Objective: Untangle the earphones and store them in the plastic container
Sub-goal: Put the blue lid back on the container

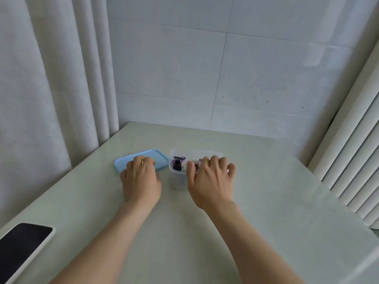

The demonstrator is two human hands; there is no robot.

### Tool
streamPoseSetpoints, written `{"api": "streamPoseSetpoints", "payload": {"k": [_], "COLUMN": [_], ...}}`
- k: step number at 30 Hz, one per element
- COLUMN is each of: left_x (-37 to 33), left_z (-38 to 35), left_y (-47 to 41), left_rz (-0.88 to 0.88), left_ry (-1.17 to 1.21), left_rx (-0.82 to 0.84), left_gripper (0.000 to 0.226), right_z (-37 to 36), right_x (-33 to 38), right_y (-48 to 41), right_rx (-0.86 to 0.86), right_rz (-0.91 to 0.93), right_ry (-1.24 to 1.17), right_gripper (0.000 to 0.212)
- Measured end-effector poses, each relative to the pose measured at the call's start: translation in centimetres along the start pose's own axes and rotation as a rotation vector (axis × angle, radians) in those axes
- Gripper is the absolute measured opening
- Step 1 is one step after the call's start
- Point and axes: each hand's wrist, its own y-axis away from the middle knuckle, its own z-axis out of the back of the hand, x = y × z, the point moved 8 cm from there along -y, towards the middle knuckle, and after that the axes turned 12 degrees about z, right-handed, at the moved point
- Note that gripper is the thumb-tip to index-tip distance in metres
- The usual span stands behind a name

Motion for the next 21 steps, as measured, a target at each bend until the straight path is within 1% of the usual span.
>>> {"api": "streamPoseSetpoints", "payload": {"k": [2,4,6,7,11,14,16,18,21], "left_x": [0.7,1.0,1.3,1.5,1.5,1.4,1.5,0.9,-1.3], "left_z": [-0.5,-0.7,-0.3,0.0,0.2,0.6,1.7,3.0,4.8], "left_y": [-0.4,-0.8,-1.1,-1.3,-1.3,-1.0,-1.0,-0.9,0.5], "left_rz": [0.056,0.082,0.074,0.070,0.064,0.095,0.110,0.079,-0.098], "left_ry": [-0.076,-0.122,-0.133,-0.132,-0.231,-0.291,-0.220,-0.093,0.083], "left_rx": [0.043,0.049,-0.001,-0.031,-0.060,-0.118,-0.220,-0.322,-0.481], "left_gripper": [0.032,0.029,0.013,0.012,0.016,0.020,0.012,0.005,0.007], "right_z": [0.1,0.2,0.5,0.6,0.8,0.9,1.0,1.4,2.1], "right_x": [0.1,0.1,0.3,0.5,1.1,1.0,0.3,-0.8,-2.7], "right_y": [0.1,0.2,0.2,0.3,0.3,0.3,0.3,0.2,-0.2], "right_rx": [-0.019,-0.038,-0.088,-0.113,-0.171,-0.197,-0.206,-0.216,-0.300], "right_rz": [-0.042,-0.078,-0.064,-0.042,0.030,0.009,-0.040,-0.104,-0.199], "right_ry": [-0.025,-0.050,-0.034,-0.029,-0.039,-0.101,-0.180,-0.294,-0.526], "right_gripper": [0.075,0.071,0.063,0.060,0.045,0.040,0.041,0.041,0.041]}}
